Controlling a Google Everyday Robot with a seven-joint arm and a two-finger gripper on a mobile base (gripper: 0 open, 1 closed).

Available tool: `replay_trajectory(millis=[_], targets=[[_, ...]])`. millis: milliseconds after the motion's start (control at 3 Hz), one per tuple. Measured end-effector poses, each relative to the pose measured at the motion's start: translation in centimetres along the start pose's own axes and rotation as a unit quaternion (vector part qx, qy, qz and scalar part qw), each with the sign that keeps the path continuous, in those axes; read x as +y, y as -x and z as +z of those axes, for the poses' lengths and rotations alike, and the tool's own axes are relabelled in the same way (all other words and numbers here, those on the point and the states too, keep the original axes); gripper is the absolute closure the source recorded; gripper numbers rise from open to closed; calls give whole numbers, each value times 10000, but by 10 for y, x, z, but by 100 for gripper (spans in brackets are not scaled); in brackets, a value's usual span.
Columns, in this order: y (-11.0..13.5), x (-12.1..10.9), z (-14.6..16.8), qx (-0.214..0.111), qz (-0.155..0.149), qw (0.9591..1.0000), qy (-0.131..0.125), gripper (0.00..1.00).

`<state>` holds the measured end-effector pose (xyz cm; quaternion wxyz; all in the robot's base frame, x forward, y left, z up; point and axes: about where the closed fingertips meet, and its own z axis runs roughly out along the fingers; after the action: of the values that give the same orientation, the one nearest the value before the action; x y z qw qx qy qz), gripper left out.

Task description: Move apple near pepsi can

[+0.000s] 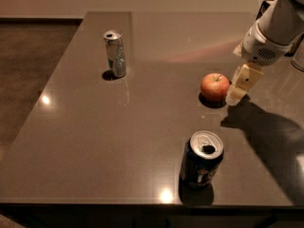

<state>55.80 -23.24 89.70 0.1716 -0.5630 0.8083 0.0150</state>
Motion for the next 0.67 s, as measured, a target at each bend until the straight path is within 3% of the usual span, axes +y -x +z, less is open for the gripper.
replay_trajectory(millis=[667], targets=[[3, 1, 25, -138, 33, 9998, 169, 0]])
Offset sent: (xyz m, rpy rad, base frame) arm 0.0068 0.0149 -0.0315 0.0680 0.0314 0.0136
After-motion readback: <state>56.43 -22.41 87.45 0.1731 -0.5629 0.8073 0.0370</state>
